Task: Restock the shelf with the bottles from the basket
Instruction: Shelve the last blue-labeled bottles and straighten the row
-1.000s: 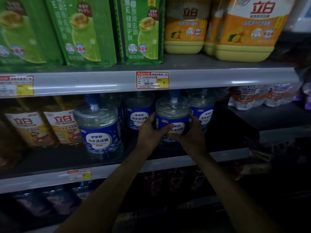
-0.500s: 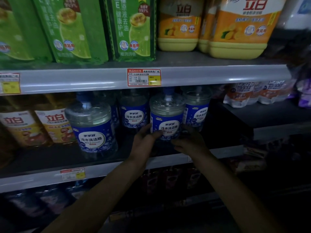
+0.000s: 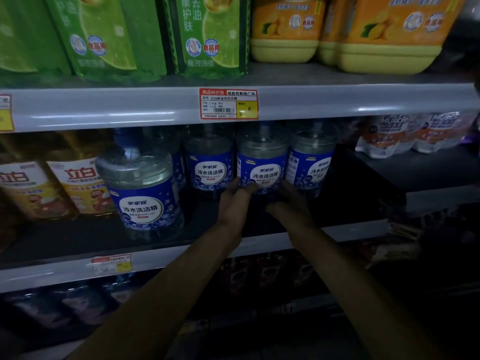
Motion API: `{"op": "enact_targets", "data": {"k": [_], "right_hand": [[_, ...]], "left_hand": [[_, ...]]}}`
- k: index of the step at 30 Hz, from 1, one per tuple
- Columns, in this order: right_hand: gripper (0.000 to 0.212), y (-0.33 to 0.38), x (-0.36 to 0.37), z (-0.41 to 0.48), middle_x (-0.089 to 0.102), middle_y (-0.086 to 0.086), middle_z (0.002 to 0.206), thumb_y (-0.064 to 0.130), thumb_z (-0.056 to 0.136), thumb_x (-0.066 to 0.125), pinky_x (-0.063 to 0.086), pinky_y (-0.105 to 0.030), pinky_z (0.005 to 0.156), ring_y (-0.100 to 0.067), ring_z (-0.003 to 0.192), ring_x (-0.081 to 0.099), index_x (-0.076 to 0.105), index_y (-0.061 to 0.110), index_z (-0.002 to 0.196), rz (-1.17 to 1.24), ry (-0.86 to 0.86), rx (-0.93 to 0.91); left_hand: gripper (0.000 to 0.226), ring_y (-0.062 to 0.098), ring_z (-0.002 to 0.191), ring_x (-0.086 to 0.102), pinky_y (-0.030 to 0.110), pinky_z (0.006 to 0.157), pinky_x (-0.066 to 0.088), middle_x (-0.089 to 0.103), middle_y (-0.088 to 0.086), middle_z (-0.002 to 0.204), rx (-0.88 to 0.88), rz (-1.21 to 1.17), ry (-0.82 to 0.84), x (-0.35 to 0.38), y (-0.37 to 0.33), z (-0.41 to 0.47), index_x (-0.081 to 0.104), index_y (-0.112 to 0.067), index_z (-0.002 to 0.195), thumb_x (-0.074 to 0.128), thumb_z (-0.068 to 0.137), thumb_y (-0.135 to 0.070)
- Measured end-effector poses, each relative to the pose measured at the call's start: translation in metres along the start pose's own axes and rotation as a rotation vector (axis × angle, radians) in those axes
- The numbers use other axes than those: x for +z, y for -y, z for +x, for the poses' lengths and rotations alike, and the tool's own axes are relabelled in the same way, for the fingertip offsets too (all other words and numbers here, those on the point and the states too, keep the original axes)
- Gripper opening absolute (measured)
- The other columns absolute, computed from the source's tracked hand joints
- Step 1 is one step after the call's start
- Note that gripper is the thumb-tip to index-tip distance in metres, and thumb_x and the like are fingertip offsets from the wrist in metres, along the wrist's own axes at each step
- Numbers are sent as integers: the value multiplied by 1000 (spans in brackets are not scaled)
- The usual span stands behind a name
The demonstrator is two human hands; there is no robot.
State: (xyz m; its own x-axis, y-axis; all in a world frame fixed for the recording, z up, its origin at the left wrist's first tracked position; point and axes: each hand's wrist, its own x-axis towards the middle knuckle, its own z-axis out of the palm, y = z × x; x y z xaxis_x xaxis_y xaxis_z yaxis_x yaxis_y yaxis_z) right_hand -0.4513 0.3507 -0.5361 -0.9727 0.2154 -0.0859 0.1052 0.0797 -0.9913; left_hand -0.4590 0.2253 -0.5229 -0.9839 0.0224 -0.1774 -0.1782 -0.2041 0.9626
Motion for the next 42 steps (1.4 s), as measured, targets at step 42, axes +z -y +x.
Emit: {"op": "enact_targets", "data": {"k": [42], "right_hand": [[94, -29, 4, 21, 4, 2, 171, 7, 93, 63, 18, -30, 122, -16, 156, 9, 6, 33, 163, -614, 109, -327]], "left_hand": [[83, 13, 150, 34, 22, 114, 33, 29, -5, 168, 405, 865, 116, -24, 29, 32, 21, -30, 165, 65, 95, -17]]}}
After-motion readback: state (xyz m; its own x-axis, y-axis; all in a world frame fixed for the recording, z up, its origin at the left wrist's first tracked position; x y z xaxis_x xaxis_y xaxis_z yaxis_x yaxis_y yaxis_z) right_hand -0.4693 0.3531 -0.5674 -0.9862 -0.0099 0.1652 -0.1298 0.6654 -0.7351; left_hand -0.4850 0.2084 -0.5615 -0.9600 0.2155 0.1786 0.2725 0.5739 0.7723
